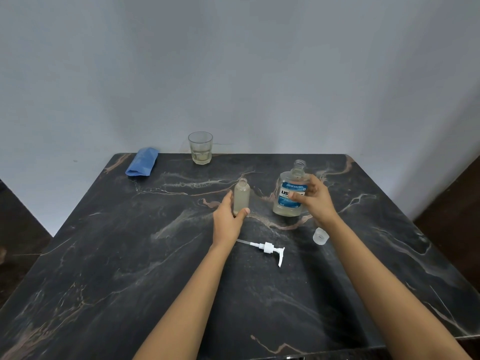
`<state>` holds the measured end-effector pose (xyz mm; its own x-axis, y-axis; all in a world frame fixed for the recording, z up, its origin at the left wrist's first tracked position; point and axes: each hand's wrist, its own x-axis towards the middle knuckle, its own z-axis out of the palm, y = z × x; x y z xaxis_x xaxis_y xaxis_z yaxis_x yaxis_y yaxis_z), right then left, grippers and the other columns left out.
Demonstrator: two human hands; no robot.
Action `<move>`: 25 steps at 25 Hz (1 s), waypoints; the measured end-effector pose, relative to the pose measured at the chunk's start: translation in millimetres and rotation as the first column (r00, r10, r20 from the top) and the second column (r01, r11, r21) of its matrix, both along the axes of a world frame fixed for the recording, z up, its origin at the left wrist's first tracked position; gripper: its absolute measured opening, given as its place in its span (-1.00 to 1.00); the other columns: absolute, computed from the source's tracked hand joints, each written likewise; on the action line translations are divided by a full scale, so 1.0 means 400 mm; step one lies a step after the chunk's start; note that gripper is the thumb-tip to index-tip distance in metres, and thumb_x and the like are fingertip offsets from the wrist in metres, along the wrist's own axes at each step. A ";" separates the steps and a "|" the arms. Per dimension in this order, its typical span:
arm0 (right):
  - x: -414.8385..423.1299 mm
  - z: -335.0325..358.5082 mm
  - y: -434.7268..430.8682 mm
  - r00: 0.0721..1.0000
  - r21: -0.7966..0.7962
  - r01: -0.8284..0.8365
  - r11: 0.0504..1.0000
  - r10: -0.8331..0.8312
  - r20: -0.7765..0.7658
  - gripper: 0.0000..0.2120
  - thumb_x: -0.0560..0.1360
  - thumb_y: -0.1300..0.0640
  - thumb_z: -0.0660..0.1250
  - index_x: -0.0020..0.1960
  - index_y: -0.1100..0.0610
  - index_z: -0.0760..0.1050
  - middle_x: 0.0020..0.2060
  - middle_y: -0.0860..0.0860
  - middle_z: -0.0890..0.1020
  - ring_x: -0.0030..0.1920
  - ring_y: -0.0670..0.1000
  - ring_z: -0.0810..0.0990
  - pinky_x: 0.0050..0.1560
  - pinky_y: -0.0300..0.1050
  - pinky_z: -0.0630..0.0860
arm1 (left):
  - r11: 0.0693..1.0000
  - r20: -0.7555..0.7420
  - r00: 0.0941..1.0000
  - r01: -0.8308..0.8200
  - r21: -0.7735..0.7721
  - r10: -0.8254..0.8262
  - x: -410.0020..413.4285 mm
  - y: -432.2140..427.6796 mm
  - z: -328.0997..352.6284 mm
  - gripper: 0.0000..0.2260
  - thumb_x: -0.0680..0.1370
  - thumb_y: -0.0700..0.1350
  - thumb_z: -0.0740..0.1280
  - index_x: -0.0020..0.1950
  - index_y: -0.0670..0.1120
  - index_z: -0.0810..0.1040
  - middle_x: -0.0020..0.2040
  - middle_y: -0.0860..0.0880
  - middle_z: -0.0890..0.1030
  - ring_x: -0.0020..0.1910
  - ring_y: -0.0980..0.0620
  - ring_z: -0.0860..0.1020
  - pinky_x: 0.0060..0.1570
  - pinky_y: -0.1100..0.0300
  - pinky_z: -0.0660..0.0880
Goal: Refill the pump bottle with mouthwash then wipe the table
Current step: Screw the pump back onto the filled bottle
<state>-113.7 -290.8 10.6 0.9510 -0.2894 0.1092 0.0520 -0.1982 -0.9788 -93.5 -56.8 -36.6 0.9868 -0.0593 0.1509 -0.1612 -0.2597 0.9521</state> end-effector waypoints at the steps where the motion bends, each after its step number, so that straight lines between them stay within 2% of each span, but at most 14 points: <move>1: 0.001 -0.002 -0.005 1.000 0.019 -0.020 1.000 0.020 -0.002 -0.56 0.38 0.31 0.48 0.21 0.09 0.47 0.11 0.04 0.64 0.13 0.05 0.63 0.12 0.00 0.59 | 1.000 0.004 1.000 -0.002 -0.005 0.002 -0.001 0.000 -0.001 -0.42 0.49 -0.21 0.45 0.47 -0.11 0.34 0.31 -0.03 0.53 0.23 0.10 0.50 0.16 0.29 0.41; 6: 0.003 0.000 -0.010 0.996 0.044 -0.087 0.995 0.089 -0.030 -0.50 0.39 0.30 0.47 0.29 0.15 0.43 0.13 0.04 0.63 0.15 0.05 0.63 0.02 -0.18 0.62 | 1.000 -0.013 1.000 -0.010 -0.013 0.010 0.000 -0.001 -0.004 -0.43 0.49 -0.21 0.45 0.46 -0.11 0.36 0.29 -0.04 0.55 0.13 0.21 0.47 -0.02 0.51 0.34; 9: -0.021 0.008 0.003 0.997 0.042 -0.052 0.998 0.054 -0.058 -0.44 0.38 0.27 0.48 0.32 0.16 0.37 0.18 0.02 0.59 0.19 0.04 0.59 -0.01 -0.21 0.61 | 1.000 -0.020 1.000 -0.016 -0.017 0.016 0.002 0.002 -0.005 -0.40 0.49 -0.22 0.45 0.48 -0.15 0.32 0.34 -0.07 0.52 0.16 0.22 0.45 -0.02 0.59 0.34; 10: -0.035 0.013 0.011 0.998 0.013 0.002 1.000 -0.001 -0.058 -0.40 0.37 0.25 0.51 0.33 0.15 0.35 0.19 0.00 0.56 0.19 0.01 0.57 0.01 -0.21 0.58 | 1.000 -0.026 1.000 -0.017 -0.025 0.016 0.005 0.003 -0.002 -0.39 0.48 -0.22 0.46 0.49 -0.16 0.31 0.36 -0.09 0.50 0.19 0.21 0.44 0.03 0.58 0.33; 12: -0.080 0.017 0.035 0.974 -0.135 0.224 0.965 -0.228 -0.014 -0.39 0.35 0.16 0.54 0.31 0.12 0.35 0.16 -0.05 0.53 0.13 -0.04 0.54 0.09 -0.15 0.53 | 0.999 -0.024 1.000 -0.018 -0.030 0.018 0.012 0.005 0.004 -0.38 0.48 -0.20 0.47 0.49 -0.18 0.31 0.38 -0.12 0.48 0.26 0.15 0.45 0.14 0.46 0.34; 13: -0.109 0.014 0.051 0.942 -0.219 0.336 0.916 -0.333 0.052 -0.46 0.36 0.11 0.53 0.26 0.09 0.39 0.11 -0.07 0.53 0.06 -0.06 0.54 0.08 -0.13 0.53 | 0.999 -0.019 1.000 -0.018 -0.029 0.018 0.015 0.006 0.008 -0.38 0.47 -0.19 0.48 0.48 -0.18 0.32 0.37 -0.12 0.49 0.29 0.10 0.46 0.18 0.41 0.36; 14: -0.137 0.008 0.071 0.923 -0.299 0.384 0.874 -0.364 0.122 -0.57 0.37 0.09 0.51 0.17 0.07 0.43 0.03 -0.09 0.55 -0.02 -0.09 0.54 0.03 -0.16 0.53 | 0.999 -0.012 1.000 -0.016 -0.029 0.016 0.019 0.006 0.010 -0.39 0.46 -0.18 0.49 0.46 -0.17 0.34 0.36 -0.11 0.50 0.28 0.07 0.48 0.18 0.40 0.37; 15: -0.162 0.001 0.092 0.940 -0.387 0.340 0.857 -0.305 0.151 -0.67 0.39 0.07 0.48 0.09 0.04 0.47 -0.05 -0.12 0.57 -0.07 -0.12 0.55 -0.04 -0.22 0.52 | 0.999 -0.003 1.000 -0.014 -0.030 0.014 0.022 0.006 0.013 -0.41 0.45 -0.17 0.50 0.44 -0.16 0.37 0.33 -0.08 0.52 0.25 0.08 0.50 0.13 0.46 0.38; 16: -0.184 -0.004 0.116 0.979 -0.489 0.204 0.848 -0.180 0.098 -0.73 0.39 0.04 0.47 0.05 0.03 0.51 -0.08 -0.14 0.59 -0.08 -0.15 0.56 -0.08 -0.26 0.49 | 0.999 0.006 1.000 -0.012 -0.031 0.012 0.026 0.006 0.016 -0.43 0.45 -0.17 0.50 0.41 -0.15 0.40 0.30 -0.05 0.54 0.20 0.11 0.51 0.06 0.53 0.38; 17: -0.201 -0.010 0.139 0.999 -0.584 0.011 0.812 -0.037 -0.032 -0.72 0.39 0.00 0.47 0.07 0.03 0.55 -0.06 -0.14 0.60 -0.05 -0.16 0.56 -0.05 -0.26 0.46 | 1.000 0.010 1.000 -0.009 -0.030 0.009 0.029 0.006 0.019 -0.45 0.44 -0.16 0.51 0.39 -0.12 0.42 0.25 -0.02 0.55 0.16 0.13 0.52 -0.02 0.56 0.39; 19: -0.214 -0.028 0.172 0.952 -0.682 -0.287 0.673 0.122 -0.281 -0.61 0.37 -0.05 0.48 0.15 0.03 0.56 0.02 -0.10 0.59 0.06 -0.10 0.51 0.06 -0.22 0.41 | 1.000 0.008 1.000 -0.005 -0.017 0.005 0.035 0.005 0.022 -0.52 0.45 -0.14 0.51 0.33 -0.08 0.45 0.18 0.00 0.57 0.10 0.12 0.55 -0.10 0.52 0.41; 20: -0.216 -0.034 0.184 0.936 -0.693 -0.334 0.638 0.139 -0.323 -0.61 0.35 -0.03 0.48 0.14 0.02 0.56 0.03 -0.09 0.59 0.08 -0.07 0.48 0.07 -0.20 0.40 | 1.000 0.010 1.000 -0.004 -0.005 0.004 0.037 0.005 0.023 -0.57 0.45 -0.13 0.50 0.28 -0.06 0.47 0.15 0.01 0.59 0.06 0.12 0.57 -0.13 0.51 0.41; 22: -0.216 -0.035 0.198 0.934 -0.680 -0.338 0.651 0.143 -0.328 -0.72 0.34 0.05 0.47 0.05 0.00 0.56 -0.05 -0.09 0.60 0.02 -0.05 0.50 0.02 -0.14 0.45 | 1.000 0.016 1.000 0.011 0.018 -0.011 0.042 0.007 0.026 -0.65 0.46 -0.13 0.49 0.18 0.00 0.48 0.09 0.02 0.61 -0.01 0.16 0.58 -0.17 0.50 0.42; 25: -0.214 -0.033 0.202 0.937 -0.669 -0.323 0.669 0.129 -0.324 -0.83 0.38 0.14 0.40 -0.03 -0.01 0.56 -0.13 -0.09 0.63 -0.09 -0.05 0.57 -0.06 -0.12 0.53 | 0.998 0.019 0.999 0.039 0.059 -0.040 0.046 0.016 0.032 -0.68 0.46 -0.13 0.48 0.17 -0.01 0.50 -0.01 0.11 0.58 0.00 0.12 0.58 -0.09 0.42 0.43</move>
<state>-199.2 -210.0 -2.4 0.9991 0.0087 -0.0412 -0.0149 -0.8425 -0.5385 -74.9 -50.5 -23.9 0.9803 -0.1073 0.1655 -0.1911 -0.3077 0.9321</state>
